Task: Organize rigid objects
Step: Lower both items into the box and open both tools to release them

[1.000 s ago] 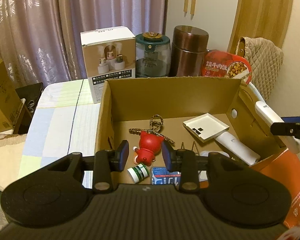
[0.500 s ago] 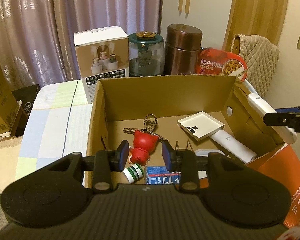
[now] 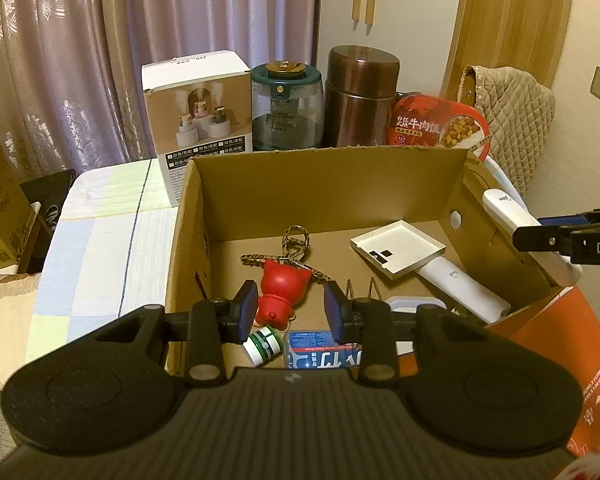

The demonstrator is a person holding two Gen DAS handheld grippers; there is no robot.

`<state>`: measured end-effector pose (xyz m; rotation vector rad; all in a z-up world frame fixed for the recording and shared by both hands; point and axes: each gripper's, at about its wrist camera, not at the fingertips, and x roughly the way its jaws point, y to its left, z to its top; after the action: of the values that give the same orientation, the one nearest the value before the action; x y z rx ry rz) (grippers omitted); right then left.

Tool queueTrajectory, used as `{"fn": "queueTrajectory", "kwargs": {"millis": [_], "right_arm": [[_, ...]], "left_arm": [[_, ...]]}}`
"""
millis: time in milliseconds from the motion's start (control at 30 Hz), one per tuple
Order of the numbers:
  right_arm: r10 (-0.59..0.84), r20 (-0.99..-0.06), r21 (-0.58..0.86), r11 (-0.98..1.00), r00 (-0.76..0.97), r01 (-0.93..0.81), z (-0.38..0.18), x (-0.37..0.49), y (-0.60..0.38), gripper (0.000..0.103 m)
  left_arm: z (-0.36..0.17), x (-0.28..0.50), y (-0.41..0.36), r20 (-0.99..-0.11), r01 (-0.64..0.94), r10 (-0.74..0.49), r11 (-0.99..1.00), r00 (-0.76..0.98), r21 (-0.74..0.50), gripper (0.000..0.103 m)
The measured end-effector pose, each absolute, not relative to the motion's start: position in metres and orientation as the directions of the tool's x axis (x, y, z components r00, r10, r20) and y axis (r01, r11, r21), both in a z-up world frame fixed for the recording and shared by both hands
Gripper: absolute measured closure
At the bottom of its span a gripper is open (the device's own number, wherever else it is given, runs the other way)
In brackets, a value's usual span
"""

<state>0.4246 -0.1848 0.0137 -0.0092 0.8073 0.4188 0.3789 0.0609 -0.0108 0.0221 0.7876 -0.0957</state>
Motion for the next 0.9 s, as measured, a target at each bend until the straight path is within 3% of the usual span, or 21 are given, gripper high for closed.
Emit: {"fn": "queueTrajectory", "kwargs": {"millis": [700, 900], "right_arm": [[0.374, -0.686, 0.182, 0.919, 0.624, -0.351, 0.009, 0.432, -0.185, 0.065], [0.401, -0.666, 0.231, 0.913, 0.629, -0.337, 0.018, 0.431, -0.195, 0.060]], "left_arm": [[-0.014, 0.376, 0.061, -0.705, 0.099, -0.083, 0.995, 0.705, -0.019, 0.072], [-0.012, 0.369, 0.061, -0.699, 0.097, -0.091, 0.995, 0.710, -0.031, 0.072]]}}
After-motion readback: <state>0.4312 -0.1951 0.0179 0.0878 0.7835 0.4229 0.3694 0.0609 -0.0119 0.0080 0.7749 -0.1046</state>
